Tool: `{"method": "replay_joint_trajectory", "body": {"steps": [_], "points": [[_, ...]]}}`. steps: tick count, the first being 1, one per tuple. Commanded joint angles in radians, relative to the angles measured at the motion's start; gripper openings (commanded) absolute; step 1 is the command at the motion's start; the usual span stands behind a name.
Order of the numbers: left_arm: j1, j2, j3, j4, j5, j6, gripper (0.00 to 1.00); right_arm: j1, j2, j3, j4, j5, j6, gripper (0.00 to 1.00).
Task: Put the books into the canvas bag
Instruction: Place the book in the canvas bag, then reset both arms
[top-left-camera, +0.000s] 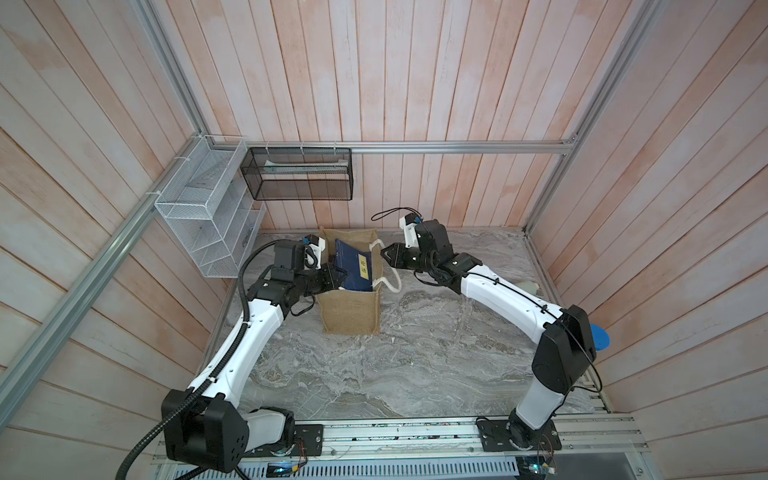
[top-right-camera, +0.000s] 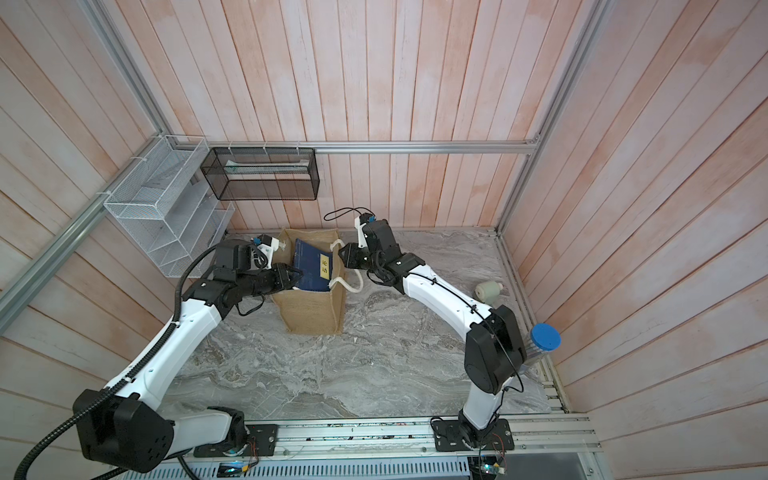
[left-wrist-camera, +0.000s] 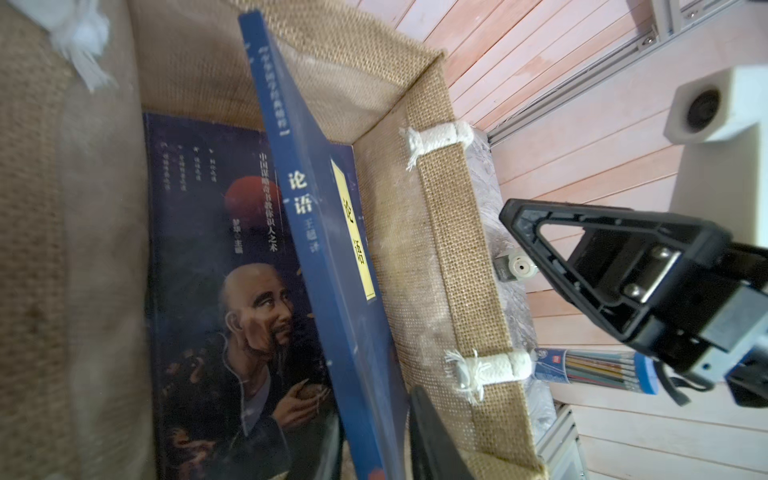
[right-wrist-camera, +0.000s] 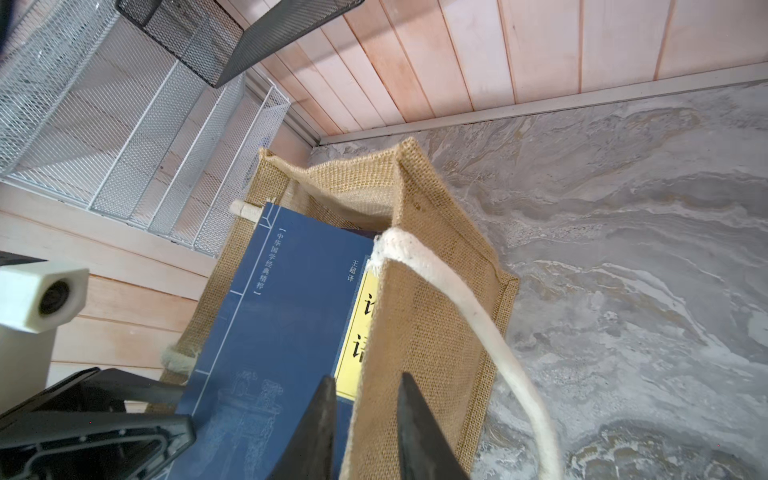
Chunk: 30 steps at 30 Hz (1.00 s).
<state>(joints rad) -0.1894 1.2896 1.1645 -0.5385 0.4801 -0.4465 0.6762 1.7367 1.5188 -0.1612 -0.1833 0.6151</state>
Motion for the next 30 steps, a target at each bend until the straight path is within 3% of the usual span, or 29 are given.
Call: {"method": "replay_joint_trajectory", "body": {"steps": [1, 9, 14, 20, 23, 27, 30], "points": [[0.01, -0.015, 0.064, -0.062, -0.05, 0.053, 0.36, -0.003, -0.068, -0.012, -0.006, 0.037, -0.02, 0.3], [0.022, -0.092, 0.171, -0.185, -0.207, 0.162, 0.42, -0.03, -0.195, -0.103, -0.056, 0.11, -0.071, 0.37], [0.027, -0.194, 0.159, -0.202, -0.337, 0.216, 0.5, -0.084, -0.349, -0.239, -0.078, 0.181, -0.103, 0.44], [0.028, -0.396, -0.017, -0.16, -0.48, 0.217, 0.6, -0.173, -0.602, -0.473, -0.081, 0.329, -0.113, 0.54], [0.027, -0.52, -0.143, -0.143, -0.53, 0.198, 0.63, -0.209, -0.754, -0.605, -0.066, 0.44, -0.143, 0.64], [0.026, -0.679, -0.297, -0.141, -0.571, 0.184, 0.66, -0.244, -0.944, -0.804, 0.022, 0.549, -0.261, 0.77], [0.027, -0.793, -0.404, -0.099, -0.628, 0.142, 0.73, -0.262, -1.065, -0.952, 0.137, 0.602, -0.36, 0.84]]}}
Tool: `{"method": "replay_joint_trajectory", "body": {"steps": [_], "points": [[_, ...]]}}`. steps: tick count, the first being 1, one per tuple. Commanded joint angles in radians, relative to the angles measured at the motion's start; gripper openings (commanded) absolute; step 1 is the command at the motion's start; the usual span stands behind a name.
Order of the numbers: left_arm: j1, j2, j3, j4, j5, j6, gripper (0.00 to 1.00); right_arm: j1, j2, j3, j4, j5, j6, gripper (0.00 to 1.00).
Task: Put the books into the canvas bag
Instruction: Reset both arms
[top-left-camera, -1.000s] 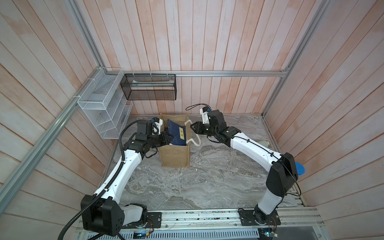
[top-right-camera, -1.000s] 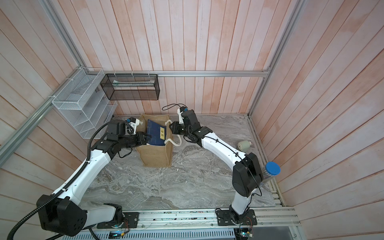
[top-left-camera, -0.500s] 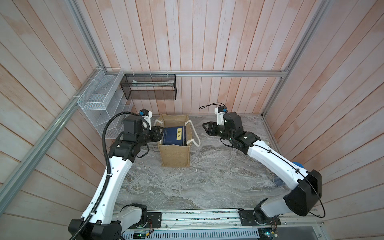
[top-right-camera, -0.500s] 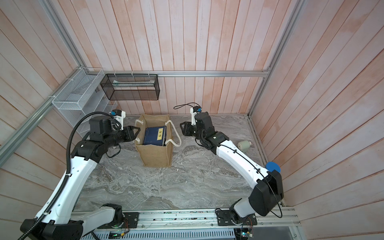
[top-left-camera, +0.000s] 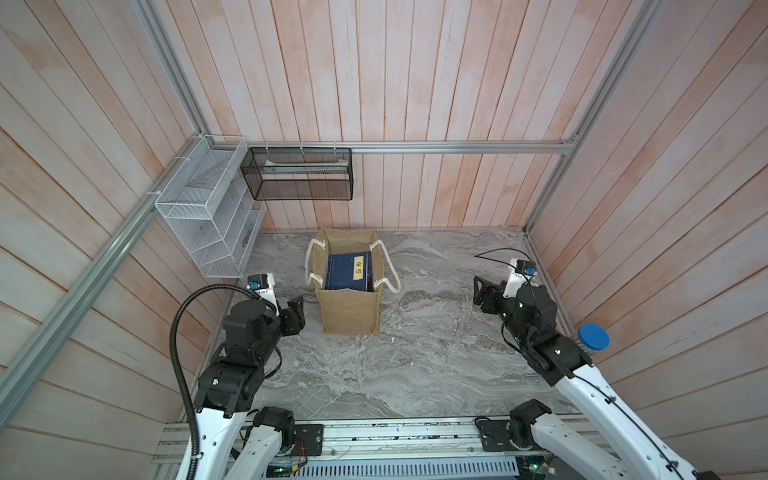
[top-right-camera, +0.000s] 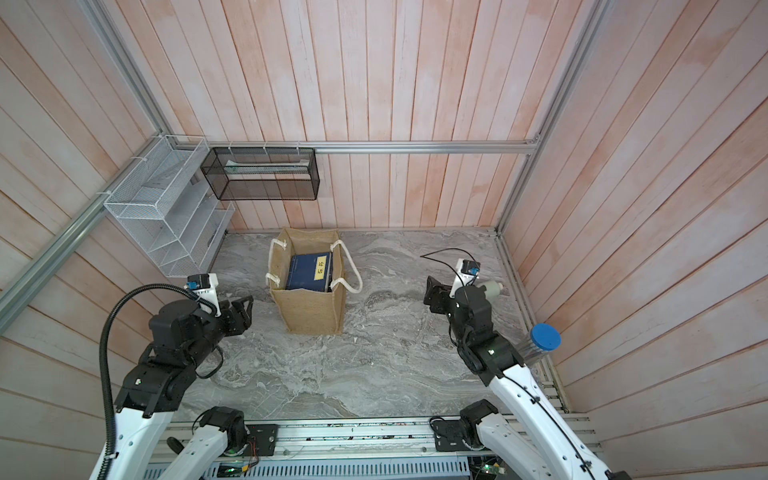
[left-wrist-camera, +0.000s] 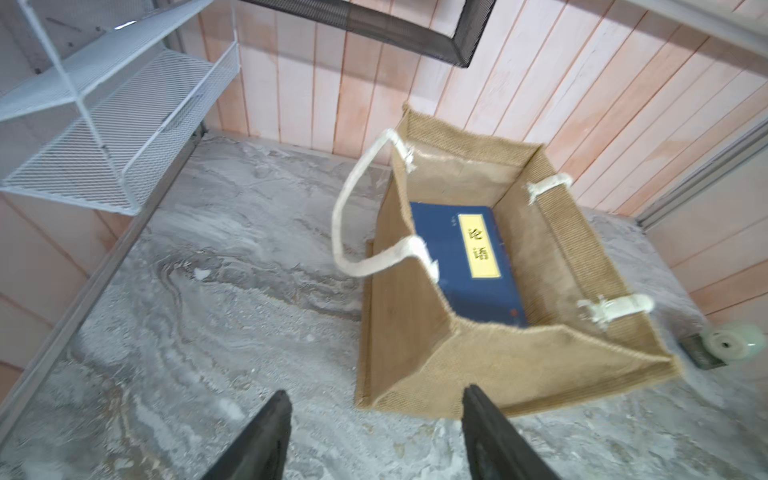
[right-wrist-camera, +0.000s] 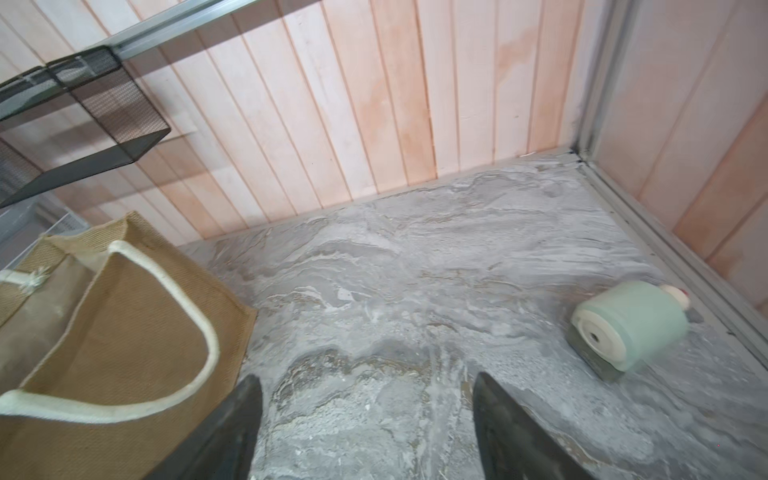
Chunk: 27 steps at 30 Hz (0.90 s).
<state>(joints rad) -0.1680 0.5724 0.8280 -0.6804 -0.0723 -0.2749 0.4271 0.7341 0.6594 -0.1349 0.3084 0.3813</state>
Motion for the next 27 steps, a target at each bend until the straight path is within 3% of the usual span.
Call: {"method": "replay_joint_trajectory", "body": {"steps": [1, 8, 11, 14, 19, 27], "points": [[0.005, -0.107, -0.097, 0.062, -0.061, -0.015, 0.75, -0.016, -0.093, -0.134, 0.145, 0.122, -0.153, 0.85], [0.004, -0.2, -0.244, 0.206, -0.083, 0.052, 0.82, -0.041, -0.187, -0.36, 0.387, 0.19, -0.259, 0.94], [0.005, -0.176, -0.304, 0.281, -0.091, 0.1, 1.0, -0.06, -0.145, -0.419, 0.466, 0.196, -0.273, 0.95], [0.005, -0.149, -0.357, 0.366, -0.101, 0.119, 1.0, -0.072, -0.107, -0.514, 0.65, 0.19, -0.347, 0.95], [0.005, -0.142, -0.459, 0.539, -0.121, 0.107, 1.0, -0.124, -0.025, -0.712, 1.134, 0.136, -0.419, 0.92], [0.005, -0.095, -0.603, 0.776, -0.173, 0.099, 1.0, -0.307, 0.185, -0.71, 1.273, -0.063, -0.341, 0.92]]}}
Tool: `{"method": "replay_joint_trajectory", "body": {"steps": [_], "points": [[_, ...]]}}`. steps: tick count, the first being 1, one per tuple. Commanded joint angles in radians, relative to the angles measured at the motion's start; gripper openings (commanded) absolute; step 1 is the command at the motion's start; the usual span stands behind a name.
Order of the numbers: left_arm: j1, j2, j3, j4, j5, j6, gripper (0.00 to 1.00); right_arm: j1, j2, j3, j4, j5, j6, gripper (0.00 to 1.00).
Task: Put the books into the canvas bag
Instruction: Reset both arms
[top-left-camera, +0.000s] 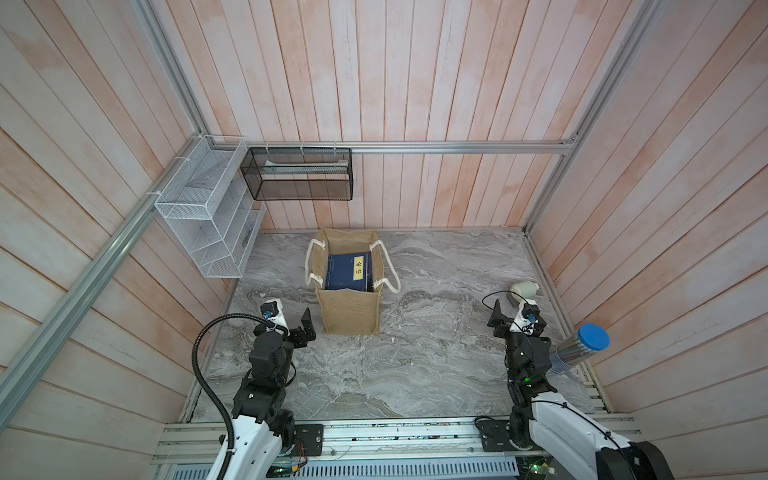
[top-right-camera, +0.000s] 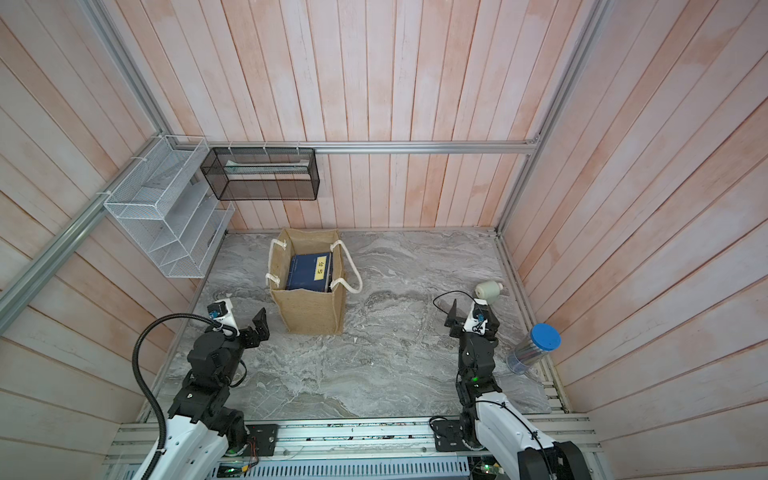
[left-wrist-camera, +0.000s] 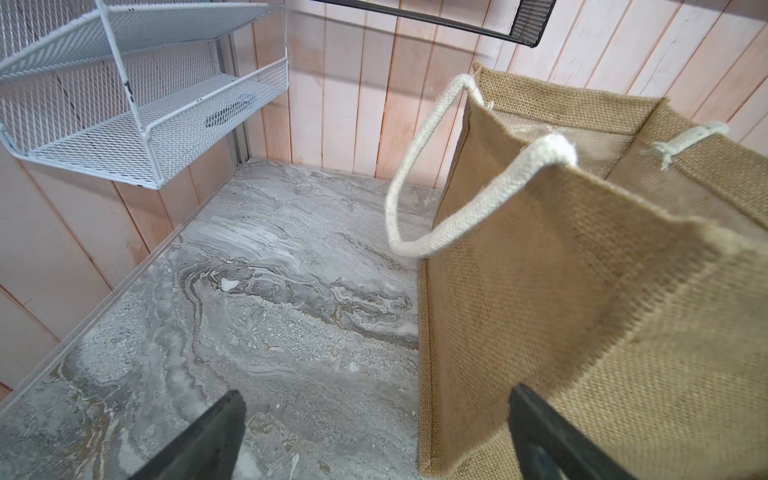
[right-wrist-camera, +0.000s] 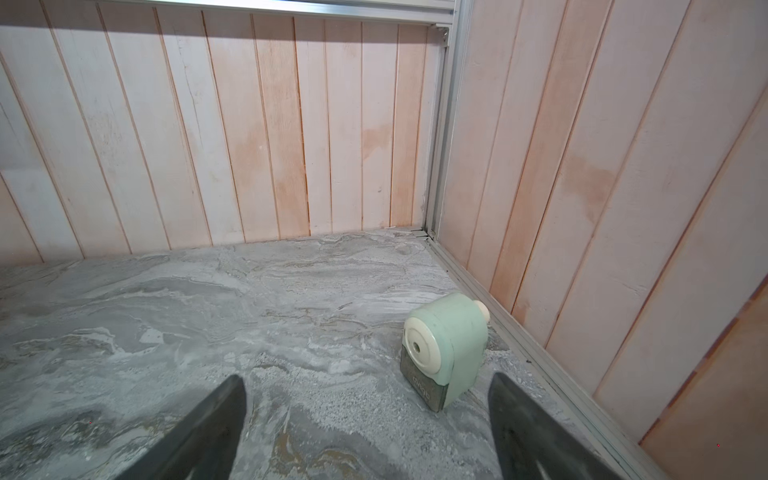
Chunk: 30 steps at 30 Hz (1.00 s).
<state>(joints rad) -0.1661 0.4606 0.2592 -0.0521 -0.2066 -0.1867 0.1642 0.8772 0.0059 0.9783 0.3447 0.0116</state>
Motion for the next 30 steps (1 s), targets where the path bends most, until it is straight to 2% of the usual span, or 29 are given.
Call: {"method": "replay_joint_trajectory", "body": {"steps": [1, 7, 11, 13, 18, 24, 27, 29, 30], "points": [[0.003, 0.024, -0.048, 0.177, -0.041, 0.024, 1.0, -0.061, 0.065, -0.056, 0.175, -0.115, 0.035, 0.92], [0.003, 0.095, -0.18, 0.471, -0.076, 0.188, 1.0, -0.107, 0.241, -0.018, 0.264, -0.166, 0.057, 0.92], [0.004, 0.165, -0.292, 0.752, -0.101, 0.267, 1.0, -0.108, 0.402, 0.007, 0.431, -0.195, 0.038, 0.92], [0.006, 0.223, -0.334, 0.884, -0.115, 0.283, 1.0, -0.11, 0.427, 0.027, 0.43, -0.203, 0.002, 0.93], [0.037, 0.434, -0.295, 1.026, -0.09, 0.301, 1.0, -0.145, 0.501, 0.045, 0.484, -0.229, -0.003, 0.94], [0.108, 0.741, -0.251, 1.335, -0.035, 0.254, 1.0, -0.17, 0.759, 0.011, 0.824, -0.241, 0.008, 0.94], [0.142, 0.823, -0.198, 1.335, 0.013, 0.242, 1.0, -0.171, 0.698, 0.053, 0.665, -0.259, 0.006, 0.94], [0.17, 0.806, -0.124, 1.153, 0.076, 0.225, 1.0, -0.17, 0.712, 0.078, 0.638, -0.259, 0.004, 0.94], [0.189, 0.813, -0.105, 1.128, 0.123, 0.22, 1.0, -0.171, 0.714, 0.088, 0.632, -0.257, 0.003, 0.94]]}}
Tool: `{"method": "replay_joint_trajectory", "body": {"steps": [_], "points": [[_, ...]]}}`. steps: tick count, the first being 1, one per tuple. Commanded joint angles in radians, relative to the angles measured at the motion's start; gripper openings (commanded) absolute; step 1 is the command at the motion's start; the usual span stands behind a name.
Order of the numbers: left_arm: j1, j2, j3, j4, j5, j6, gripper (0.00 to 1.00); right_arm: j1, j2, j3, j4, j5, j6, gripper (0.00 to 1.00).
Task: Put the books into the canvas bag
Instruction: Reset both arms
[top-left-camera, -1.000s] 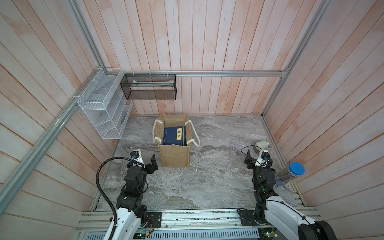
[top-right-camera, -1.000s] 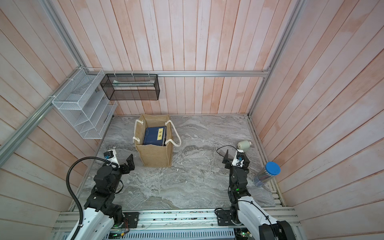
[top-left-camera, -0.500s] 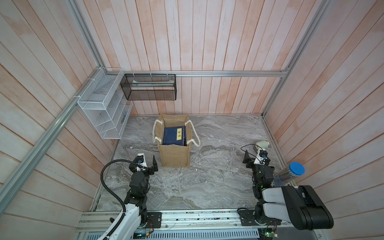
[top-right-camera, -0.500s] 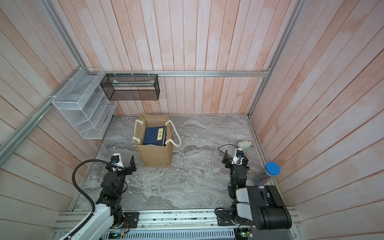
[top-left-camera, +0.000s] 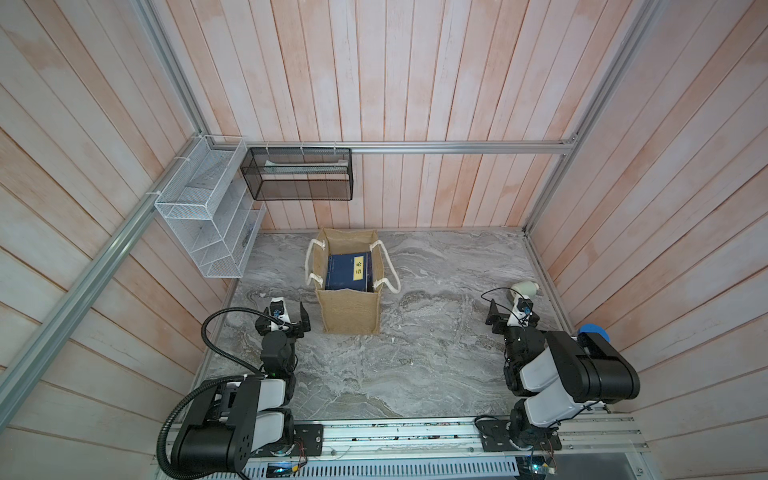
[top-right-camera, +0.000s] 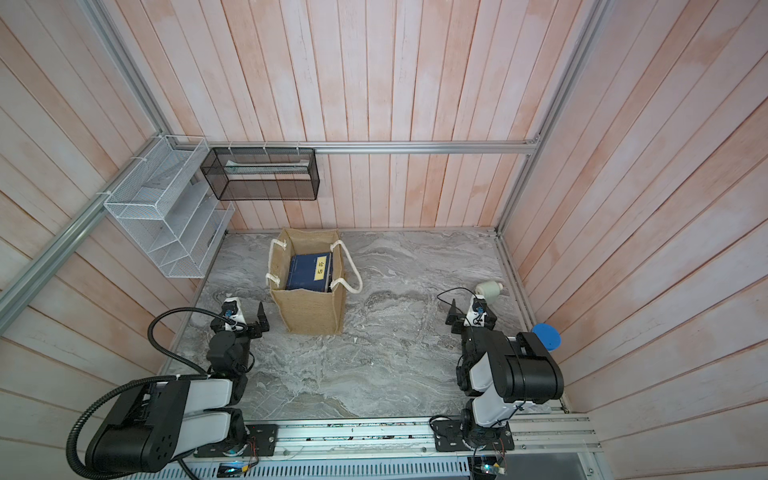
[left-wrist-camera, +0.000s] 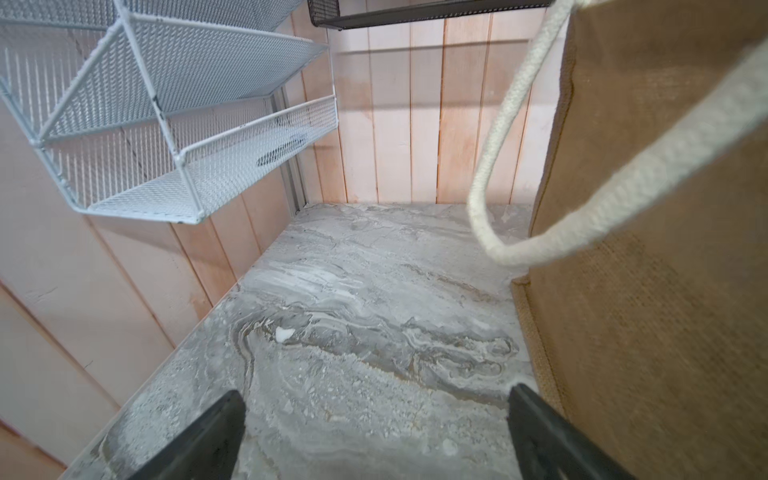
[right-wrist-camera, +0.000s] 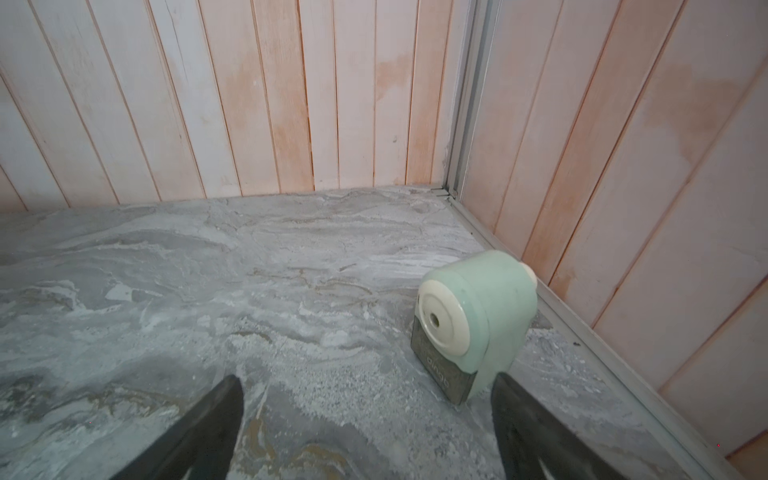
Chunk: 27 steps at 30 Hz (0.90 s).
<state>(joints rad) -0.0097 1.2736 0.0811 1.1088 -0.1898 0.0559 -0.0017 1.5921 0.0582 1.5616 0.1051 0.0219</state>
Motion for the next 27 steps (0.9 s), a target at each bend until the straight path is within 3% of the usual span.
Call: {"method": "replay_joint_trajectory", "body": {"steps": [1, 7, 12, 18, 20, 27], "points": [[0.042, 0.017, 0.086, -0.035, 0.135, -0.023, 1.0, -0.006, -0.011, 0.05, 0.01, -0.01, -0.004, 0.95], [0.043, 0.042, 0.135, -0.1, 0.243, -0.015, 1.0, -0.008, -0.021, 0.129, -0.155, -0.001, 0.003, 0.98], [0.043, 0.109, 0.175, -0.082, 0.234, -0.081, 1.0, -0.017, -0.024, 0.147, -0.199, -0.004, 0.014, 0.98], [0.043, 0.304, 0.15, 0.173, 0.215, -0.077, 1.0, -0.016, -0.024, 0.148, -0.202, -0.003, 0.015, 0.98], [0.043, 0.273, 0.173, 0.074, 0.209, -0.081, 1.0, -0.017, -0.025, 0.147, -0.201, -0.003, 0.015, 0.98], [0.043, 0.288, 0.188, 0.07, 0.197, -0.081, 1.0, -0.016, -0.024, 0.147, -0.202, -0.002, 0.016, 0.98]]}}
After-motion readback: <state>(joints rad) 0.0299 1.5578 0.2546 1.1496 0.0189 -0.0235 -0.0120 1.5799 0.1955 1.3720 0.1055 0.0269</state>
